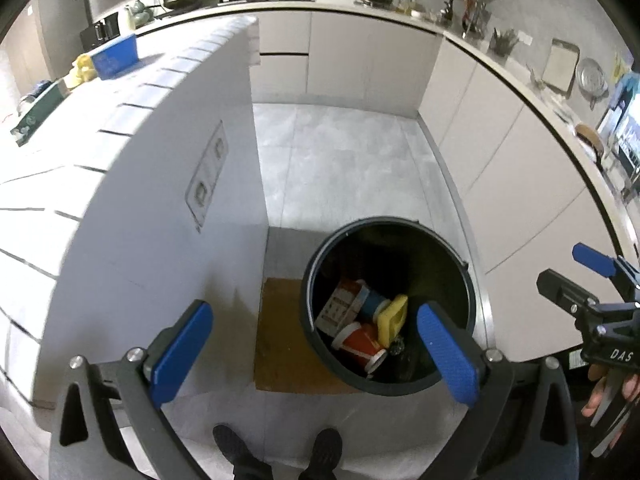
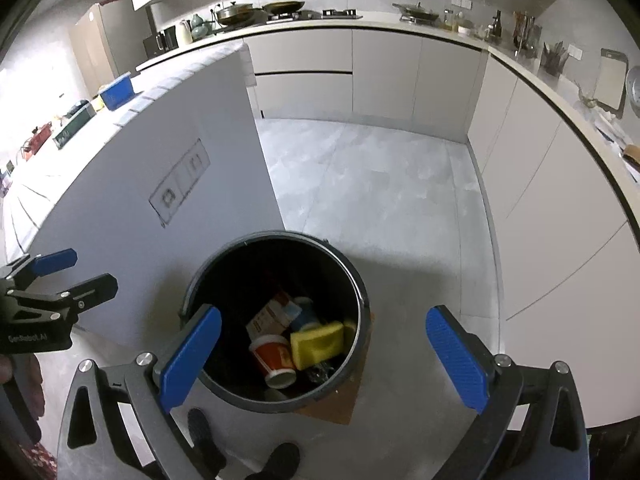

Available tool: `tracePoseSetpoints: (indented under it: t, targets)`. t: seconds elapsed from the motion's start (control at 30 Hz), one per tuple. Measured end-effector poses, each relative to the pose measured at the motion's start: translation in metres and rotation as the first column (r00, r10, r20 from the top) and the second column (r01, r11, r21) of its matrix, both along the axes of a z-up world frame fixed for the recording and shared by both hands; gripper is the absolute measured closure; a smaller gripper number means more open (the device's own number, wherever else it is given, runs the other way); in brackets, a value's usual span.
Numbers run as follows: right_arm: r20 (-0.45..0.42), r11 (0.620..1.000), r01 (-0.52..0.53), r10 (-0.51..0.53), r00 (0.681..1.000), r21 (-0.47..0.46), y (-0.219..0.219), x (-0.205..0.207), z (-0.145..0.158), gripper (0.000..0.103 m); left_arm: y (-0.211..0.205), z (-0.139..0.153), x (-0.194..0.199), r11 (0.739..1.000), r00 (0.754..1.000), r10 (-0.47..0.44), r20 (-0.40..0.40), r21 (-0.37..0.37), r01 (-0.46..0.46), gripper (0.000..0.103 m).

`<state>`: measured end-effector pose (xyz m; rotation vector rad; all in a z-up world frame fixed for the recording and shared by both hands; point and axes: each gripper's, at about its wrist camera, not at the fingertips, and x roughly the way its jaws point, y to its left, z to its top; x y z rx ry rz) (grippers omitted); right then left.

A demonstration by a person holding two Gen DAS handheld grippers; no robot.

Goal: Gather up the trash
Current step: 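Move both tools back toward the blue bowl and green milk carton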

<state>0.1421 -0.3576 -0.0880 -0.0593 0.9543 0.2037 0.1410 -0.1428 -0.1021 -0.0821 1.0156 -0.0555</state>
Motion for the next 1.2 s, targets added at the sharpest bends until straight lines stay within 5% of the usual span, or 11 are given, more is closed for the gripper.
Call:
tracePoseSetpoints:
  t: [0.27, 0.53, 0.9, 1.2]
  targets:
    - [0.102, 0.994, -0.08, 0.073, 0.992, 0.068, 0.033, 0.006, 0.04, 0.0, 0.038, 0.041, -0.012, 0.997, 0.992, 0.08, 0.101, -0.014, -0.079, 0.0]
    - [0.136, 0.979, -0.202, 0.195, 0.971, 0.038, 0.109, 0.033, 0.068, 0.0, 0.122, 0.067, -0.018, 0.961, 0.944, 0.268, 0.191, 0.015, -0.276, 0.0]
    - [0.179, 0.94, -0.342, 0.334, 0.925, 0.013, 0.237, 0.076, 0.092, 0.0, 0.241, 0.071, 0.008, 0.912, 0.892, 0.393, 0.224, 0.029, -0.409, 0.0]
    - [0.179, 0.929, -0.371, 0.365, 0.914, 0.0, 0.333, 0.134, 0.096, 0.0, 0.329, 0.06, 0.063, 0.907, 0.891, 0.398, 0.217, 0.053, -0.418, 0.0]
